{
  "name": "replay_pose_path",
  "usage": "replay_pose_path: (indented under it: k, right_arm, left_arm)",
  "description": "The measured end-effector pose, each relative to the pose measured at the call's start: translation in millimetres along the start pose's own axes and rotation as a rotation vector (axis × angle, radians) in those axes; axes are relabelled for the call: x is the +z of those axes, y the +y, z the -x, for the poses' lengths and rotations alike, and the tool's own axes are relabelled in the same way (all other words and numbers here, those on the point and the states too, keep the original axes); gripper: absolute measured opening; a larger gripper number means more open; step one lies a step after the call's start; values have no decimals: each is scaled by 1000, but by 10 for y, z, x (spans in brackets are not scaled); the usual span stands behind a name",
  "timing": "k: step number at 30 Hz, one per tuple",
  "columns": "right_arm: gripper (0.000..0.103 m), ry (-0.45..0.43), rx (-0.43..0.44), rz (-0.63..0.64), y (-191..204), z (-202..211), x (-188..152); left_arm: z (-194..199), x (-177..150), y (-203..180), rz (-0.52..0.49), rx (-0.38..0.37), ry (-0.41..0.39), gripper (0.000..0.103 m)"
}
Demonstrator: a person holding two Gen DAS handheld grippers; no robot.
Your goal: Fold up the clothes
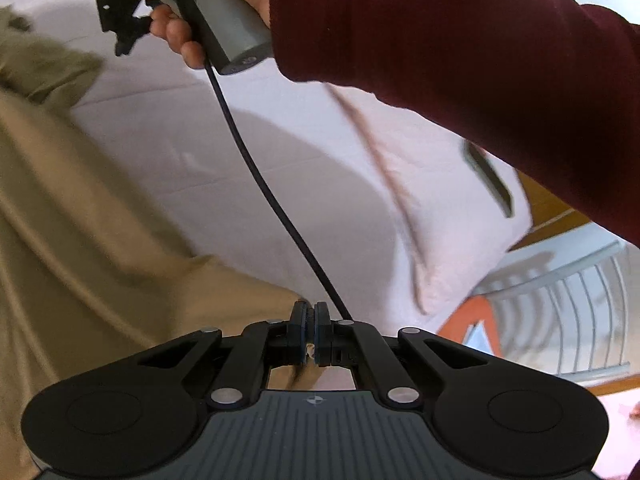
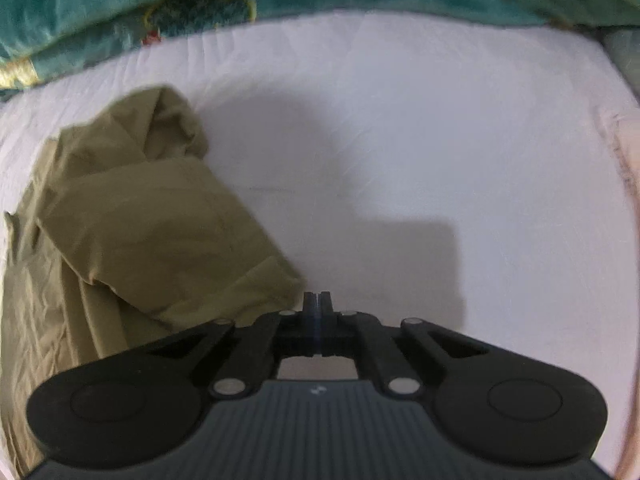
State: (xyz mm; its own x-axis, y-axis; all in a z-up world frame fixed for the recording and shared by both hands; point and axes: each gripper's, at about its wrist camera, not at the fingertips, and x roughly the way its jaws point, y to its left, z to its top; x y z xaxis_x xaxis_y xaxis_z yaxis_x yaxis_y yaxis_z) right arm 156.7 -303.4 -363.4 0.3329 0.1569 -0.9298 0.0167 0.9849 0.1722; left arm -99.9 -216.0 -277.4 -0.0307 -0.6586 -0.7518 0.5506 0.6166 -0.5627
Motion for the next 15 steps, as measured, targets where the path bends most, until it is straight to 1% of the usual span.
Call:
replay_pose_path:
  k: [3, 4, 5, 6, 7, 8, 10, 12, 13, 15]
  right_arm:
    - [1, -19, -3, -36, -222, 141, 84]
    - [1, -8, 20, -55, -260, 135, 132]
    - [1, 19, 67, -82, -291, 107, 161]
    - [6, 38, 101, -105, -306, 74, 183]
    - [11, 48, 102, -113, -280, 24, 194]
    - [31, 60, 81, -112, -227, -41, 205]
    - [53, 69, 72, -126, -123, -147, 192]
    - [53, 56, 94, -110, 13, -252, 182]
    - [53, 51, 87, -88, 90, -304, 178]
    - [53, 49, 24, -10, 259, -411, 170]
  left_arm:
    - [3, 51, -50, 1, -5, 0, 3]
    - [11, 57, -49, -1, 4, 5, 3]
    - [18, 64, -48, -4, 13, 10, 3]
    - [25, 70, -47, -6, 22, 15, 3]
    - [30, 73, -43, -8, 30, 19, 3]
    - [28, 71, -26, -5, 37, 24, 3]
    - [31, 73, 16, 7, 47, 30, 3]
    - [26, 80, 69, 20, 51, 32, 3]
    - [25, 75, 96, 27, 53, 32, 3]
    - [15, 71, 145, 43, 56, 31, 3]
